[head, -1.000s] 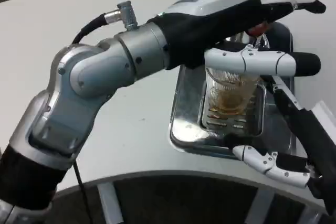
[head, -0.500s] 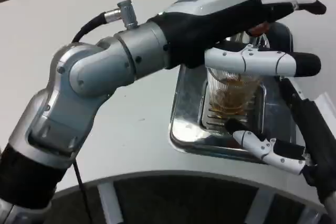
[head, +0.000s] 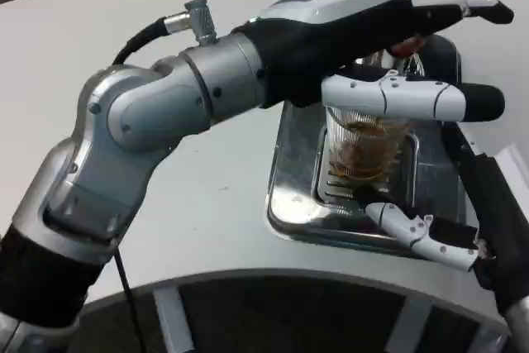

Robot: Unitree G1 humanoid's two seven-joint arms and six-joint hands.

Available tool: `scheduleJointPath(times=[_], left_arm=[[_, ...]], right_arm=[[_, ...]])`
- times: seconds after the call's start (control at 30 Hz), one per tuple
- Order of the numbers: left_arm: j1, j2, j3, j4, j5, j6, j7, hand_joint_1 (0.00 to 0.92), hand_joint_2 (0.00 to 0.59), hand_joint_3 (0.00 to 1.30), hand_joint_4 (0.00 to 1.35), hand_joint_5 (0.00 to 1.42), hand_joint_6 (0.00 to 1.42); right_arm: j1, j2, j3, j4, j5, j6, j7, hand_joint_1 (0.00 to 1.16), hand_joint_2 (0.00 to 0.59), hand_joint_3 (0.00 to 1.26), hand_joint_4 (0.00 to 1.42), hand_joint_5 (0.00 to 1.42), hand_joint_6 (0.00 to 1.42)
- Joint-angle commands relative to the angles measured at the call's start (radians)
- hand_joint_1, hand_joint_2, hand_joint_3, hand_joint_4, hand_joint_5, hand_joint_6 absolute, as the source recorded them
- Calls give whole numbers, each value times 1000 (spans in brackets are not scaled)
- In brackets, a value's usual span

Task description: Grasp the cup under the faucet to collect the drink, then remove the cup.

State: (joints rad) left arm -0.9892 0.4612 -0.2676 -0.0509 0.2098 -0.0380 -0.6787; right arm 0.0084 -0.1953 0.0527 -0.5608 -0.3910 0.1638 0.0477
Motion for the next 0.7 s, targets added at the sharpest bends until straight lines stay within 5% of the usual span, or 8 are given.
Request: scheduleJointPath(times=[0.03, 0.7], left_arm=[[9, 16, -18, 4, 13, -14, -37, 0, 88, 147, 46, 60, 124], [-1, 35, 4, 6, 2, -19, -61, 0, 88, 147, 48, 60, 124]], right_arm=[[-12, 23, 10, 60, -12, -56, -53, 722, 244, 0, 0, 0, 17], [-147, 100, 23, 288, -24, -103, -202, 726, 238, 0, 0, 0, 16]])
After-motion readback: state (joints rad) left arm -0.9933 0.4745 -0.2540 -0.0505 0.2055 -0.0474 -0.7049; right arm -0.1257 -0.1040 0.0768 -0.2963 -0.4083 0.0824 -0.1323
